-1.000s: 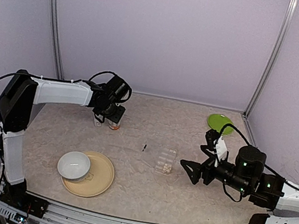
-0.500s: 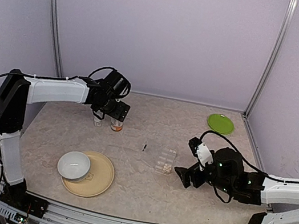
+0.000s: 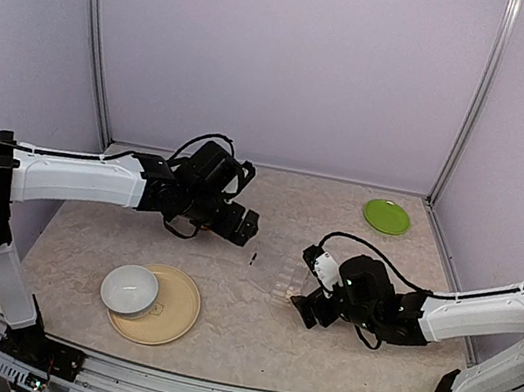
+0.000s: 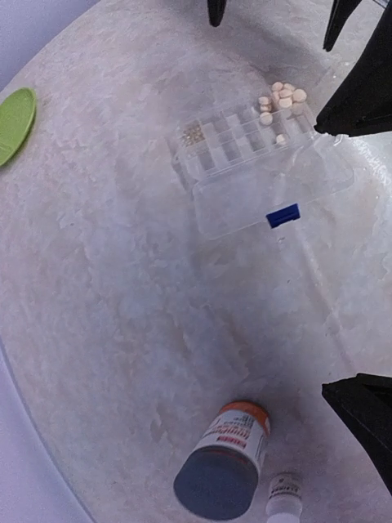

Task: Sort the pills into containers
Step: Place the pill bottle at the center of the board, then pick up the pill container from the center of the board.

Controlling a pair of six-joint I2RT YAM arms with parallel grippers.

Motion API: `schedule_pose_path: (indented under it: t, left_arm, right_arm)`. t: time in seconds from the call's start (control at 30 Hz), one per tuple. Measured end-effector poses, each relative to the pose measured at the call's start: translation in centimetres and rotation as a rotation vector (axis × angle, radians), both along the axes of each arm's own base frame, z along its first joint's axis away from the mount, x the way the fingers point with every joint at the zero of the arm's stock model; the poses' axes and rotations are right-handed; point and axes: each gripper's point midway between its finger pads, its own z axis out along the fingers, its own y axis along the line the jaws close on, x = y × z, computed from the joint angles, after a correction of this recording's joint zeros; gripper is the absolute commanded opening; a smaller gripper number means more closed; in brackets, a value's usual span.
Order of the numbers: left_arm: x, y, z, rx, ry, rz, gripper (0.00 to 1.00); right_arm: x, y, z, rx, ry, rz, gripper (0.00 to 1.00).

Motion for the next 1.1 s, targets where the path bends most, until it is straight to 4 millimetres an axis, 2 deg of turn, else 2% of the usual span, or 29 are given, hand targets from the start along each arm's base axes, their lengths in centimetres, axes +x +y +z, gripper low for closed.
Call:
schedule_pose_path:
  t: [0.1,0.23,0.67,1.1]
  left_arm:
    - [-2.2,-1.0,-1.9,-0.002,0.054,-0.040,0.99]
    - [-3.4,-1.5,-3.0,-0.021,0.090,-0.053,0.99]
    - [-3.7,-2.3,-3.1,-0.070,0.105,-0.050,0.99]
    - [-3.7,-2.4,-3.1,-0.076,0.107,-0.050,0.99]
  right_arm:
    - [0.8,0.4,-0.7,-0.024,0.008,-0.008,1.00]
    - [1.7,0.8,-1.4,-0.046,0.017,-0.019,1.00]
    - [3.1,1.2,-2.8,-0.088,0.031,-0.029,1.00]
    - [4.3,-0.2,-3.3,-0.117,0.031,-0.087,1.00]
